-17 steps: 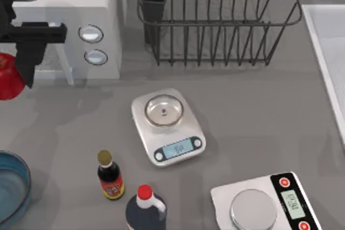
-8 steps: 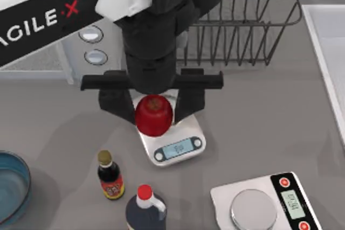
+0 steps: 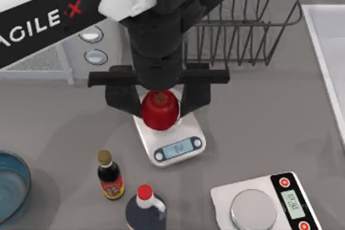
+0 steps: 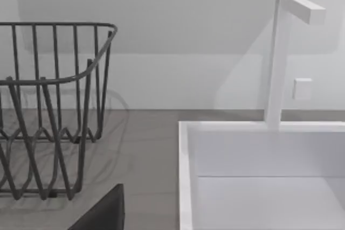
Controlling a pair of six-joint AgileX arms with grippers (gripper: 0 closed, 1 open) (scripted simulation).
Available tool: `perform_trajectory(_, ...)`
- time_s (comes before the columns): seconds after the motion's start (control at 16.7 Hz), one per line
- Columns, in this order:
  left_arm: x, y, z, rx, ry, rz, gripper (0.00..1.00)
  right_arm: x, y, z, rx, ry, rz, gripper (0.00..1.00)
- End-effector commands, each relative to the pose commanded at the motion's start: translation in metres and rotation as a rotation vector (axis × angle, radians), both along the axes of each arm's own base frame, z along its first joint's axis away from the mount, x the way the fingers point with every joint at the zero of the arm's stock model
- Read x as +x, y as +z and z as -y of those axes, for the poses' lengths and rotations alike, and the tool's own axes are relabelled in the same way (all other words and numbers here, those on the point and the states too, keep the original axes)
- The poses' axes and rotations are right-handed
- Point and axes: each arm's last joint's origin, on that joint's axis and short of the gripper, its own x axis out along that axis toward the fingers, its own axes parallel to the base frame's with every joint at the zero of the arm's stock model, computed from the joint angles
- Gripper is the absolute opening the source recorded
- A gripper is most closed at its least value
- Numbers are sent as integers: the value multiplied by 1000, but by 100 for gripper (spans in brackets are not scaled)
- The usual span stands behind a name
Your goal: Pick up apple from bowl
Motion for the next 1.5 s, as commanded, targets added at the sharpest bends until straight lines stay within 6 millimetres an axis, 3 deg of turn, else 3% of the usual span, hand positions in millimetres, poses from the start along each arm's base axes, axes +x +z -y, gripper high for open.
perform_trajectory(0.24, 11, -11, 12, -55, 16, 133, 0, 0, 0, 0, 0, 0, 0, 100)
perform_trajectory(0.42, 16, -48, 14, -59, 20, 144, 0, 0, 0, 0, 0, 0, 0, 100)
perform_trajectory(0.72, 1, -110, 0, 7, -1, -19, 0, 0, 0, 0, 0, 0, 0, 100)
perform_trajectory(1.02, -3, -115, -3, 23, -3, -54, 0, 0, 0, 0, 0, 0, 0, 100)
perform_trajectory(1.5, -3, -115, -3, 23, -3, -54, 60, 0, 0, 0, 0, 0, 0, 100)
